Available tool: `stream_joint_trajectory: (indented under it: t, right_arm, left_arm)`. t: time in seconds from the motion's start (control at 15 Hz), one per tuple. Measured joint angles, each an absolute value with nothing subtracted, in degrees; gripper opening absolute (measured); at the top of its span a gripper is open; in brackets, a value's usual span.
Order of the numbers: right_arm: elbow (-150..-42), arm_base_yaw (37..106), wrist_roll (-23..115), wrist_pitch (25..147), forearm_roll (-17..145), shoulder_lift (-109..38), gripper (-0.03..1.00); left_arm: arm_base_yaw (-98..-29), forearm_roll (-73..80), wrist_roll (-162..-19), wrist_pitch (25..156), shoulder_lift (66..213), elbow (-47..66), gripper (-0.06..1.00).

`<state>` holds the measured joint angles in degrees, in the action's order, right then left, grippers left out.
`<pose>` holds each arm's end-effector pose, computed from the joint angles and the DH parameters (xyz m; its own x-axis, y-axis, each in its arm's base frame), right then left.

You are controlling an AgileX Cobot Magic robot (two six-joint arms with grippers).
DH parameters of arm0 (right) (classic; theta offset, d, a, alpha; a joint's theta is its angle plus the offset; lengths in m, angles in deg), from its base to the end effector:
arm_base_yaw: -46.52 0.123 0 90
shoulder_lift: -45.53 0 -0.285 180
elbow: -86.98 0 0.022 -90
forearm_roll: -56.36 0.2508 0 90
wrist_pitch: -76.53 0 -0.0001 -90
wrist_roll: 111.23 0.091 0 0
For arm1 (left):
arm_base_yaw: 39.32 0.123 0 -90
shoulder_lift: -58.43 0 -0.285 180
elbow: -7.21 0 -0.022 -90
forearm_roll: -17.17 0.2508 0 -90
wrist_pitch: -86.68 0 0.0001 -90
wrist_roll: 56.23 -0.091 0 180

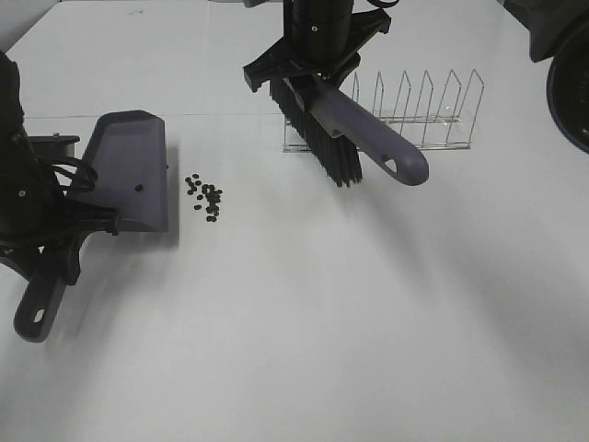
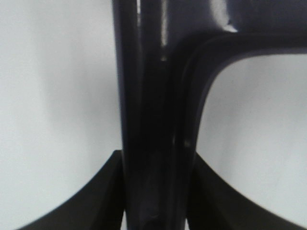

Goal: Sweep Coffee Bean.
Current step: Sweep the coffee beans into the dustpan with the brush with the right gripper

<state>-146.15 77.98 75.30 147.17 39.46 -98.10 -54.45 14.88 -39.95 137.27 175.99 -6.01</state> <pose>0.4479 0.2448 0.2294 -0.8089 -0.4796 -0.3400 -0.4122 0.8751 -0.2537 0.3216 -0.0899 0.1376 -0.9985 -0.0454 0.0318 -0.0461 0.9987 -0.0222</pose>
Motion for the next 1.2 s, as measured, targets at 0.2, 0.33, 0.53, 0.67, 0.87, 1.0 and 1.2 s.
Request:
stream_joint_trajectory:
  t: [0.2,0.33,0.53,0.67,0.87,1.0,1.2]
  right_arm:
    - [-146.15,77.98,75.30,147.17,39.63,-98.10,0.28]
    - [-146.15,77.98,75.30,147.17,39.63,-98.10,0.28]
    - [-146.15,77.98,75.30,147.17,39.63,-98.10,0.28]
    - [-146.15,77.98,75.30,147.17,39.63,-98.10,0.28]
    - [-146.15,77.98,75.30,147.17,39.63,-98.10,0.28]
    - [-146.15,77.98,75.30,147.17,39.91,-98.10,0.28]
    - [-146.15,77.98,75.30,147.17,42.78,-98.04,0.28]
  left_arm:
    - [-54.91,15.91,-39.04,136.64,176.11,-6.01,0.32]
    - [-54.91,16.83,-38.52,136.64,178.57,-6.01,0.32]
    - [-55.25,16.83,-38.41,136.18,182.58,-6.01,0.32]
    - [-55.94,17.17,-38.41,136.36,183.21,-5.83,0.32]
    - [-58.40,17.17,-38.29,136.47,183.44,-5.60,0.32]
    - [-60.35,17.17,-37.72,136.53,183.56,-5.55,0.32]
    - [-60.86,17.17,-37.32,136.58,183.56,-5.55,0.32]
